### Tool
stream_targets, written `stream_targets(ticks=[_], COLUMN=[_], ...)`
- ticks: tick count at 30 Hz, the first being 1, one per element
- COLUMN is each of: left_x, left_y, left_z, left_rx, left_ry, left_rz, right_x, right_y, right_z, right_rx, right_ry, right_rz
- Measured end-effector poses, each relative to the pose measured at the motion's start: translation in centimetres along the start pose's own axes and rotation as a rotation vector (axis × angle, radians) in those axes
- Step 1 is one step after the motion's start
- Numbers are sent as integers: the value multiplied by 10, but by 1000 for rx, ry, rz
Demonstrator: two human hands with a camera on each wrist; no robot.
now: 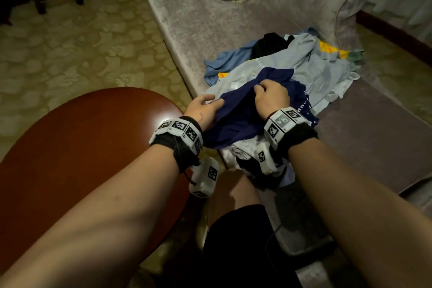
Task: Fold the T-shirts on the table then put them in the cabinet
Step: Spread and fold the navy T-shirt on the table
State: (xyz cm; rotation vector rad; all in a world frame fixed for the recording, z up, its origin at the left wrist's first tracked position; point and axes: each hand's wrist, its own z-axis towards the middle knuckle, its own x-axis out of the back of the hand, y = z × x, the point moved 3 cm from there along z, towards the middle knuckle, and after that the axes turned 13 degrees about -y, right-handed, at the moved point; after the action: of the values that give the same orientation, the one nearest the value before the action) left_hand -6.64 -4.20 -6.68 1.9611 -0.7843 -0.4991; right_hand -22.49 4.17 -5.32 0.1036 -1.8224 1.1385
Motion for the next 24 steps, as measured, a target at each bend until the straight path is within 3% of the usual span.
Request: stream_targets(ticks=[8, 11, 15, 20, 24], left_x=[-22, -15, 14, 75, 120], left_y=[61, 92, 126, 163, 187], left_z=[-56, -84, -126, -200, -266], left_rx=[-304, -413, -418, -492, -654], left_ry=[-173, -102, 25, 89, 49], left_rz=[104, 168, 283, -66, -432], right_x=[76, 100, 123, 132, 108], right_y=[-116, -158, -204, -242, -274], right_z=[-58, -85, -115, -126, -140], right_rx=[471, 606, 725, 754, 697], right_ry=[143, 124, 111, 135, 69], right_rz=[249, 382, 456, 397, 113])
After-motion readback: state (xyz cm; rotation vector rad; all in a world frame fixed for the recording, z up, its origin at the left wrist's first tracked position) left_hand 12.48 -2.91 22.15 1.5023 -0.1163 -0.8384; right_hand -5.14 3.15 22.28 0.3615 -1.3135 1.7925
